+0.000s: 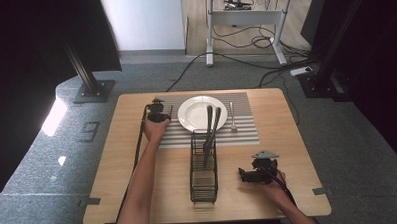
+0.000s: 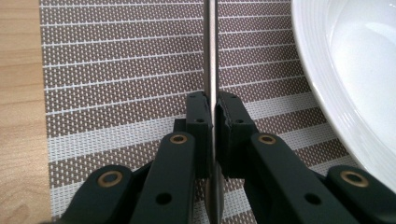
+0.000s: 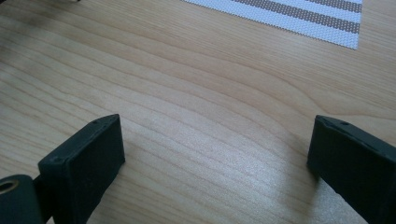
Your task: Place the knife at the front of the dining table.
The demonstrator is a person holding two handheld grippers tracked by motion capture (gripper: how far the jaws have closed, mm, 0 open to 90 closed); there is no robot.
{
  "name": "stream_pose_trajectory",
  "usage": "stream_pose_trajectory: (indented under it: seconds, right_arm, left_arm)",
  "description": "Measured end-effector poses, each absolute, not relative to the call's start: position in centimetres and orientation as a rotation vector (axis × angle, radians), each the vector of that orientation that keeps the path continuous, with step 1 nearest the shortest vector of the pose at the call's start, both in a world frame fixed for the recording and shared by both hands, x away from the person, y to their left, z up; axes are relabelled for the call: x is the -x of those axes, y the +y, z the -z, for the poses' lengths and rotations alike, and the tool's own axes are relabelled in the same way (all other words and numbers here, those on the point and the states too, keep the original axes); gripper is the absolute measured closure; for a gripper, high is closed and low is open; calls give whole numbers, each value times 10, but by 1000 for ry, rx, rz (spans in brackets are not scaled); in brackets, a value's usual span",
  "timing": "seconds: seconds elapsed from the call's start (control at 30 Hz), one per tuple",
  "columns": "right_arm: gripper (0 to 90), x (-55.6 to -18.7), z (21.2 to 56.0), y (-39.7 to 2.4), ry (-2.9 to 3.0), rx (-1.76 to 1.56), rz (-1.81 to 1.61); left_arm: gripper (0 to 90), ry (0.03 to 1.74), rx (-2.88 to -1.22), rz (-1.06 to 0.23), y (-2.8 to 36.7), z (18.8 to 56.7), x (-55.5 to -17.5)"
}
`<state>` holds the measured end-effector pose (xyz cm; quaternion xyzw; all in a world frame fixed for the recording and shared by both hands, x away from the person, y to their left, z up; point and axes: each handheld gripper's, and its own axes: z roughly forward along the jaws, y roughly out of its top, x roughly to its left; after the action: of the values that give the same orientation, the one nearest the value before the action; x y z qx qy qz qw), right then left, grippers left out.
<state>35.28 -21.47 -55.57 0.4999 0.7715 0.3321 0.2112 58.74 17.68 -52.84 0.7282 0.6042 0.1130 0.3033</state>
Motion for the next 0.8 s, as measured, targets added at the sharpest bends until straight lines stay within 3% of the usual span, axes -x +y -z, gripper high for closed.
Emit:
stream_pose_trajectory:
  seconds: [0.63,0.8]
  right_arm:
    - [48,-352,556,-214,2141,-1387,-924]
    - [51,-352,556,-214,2140,-1387,-925]
  left_arm:
    - [812,1527,-1923,-396,177,535,-577]
    - [751,1505,-1924,-376,177,535,-577]
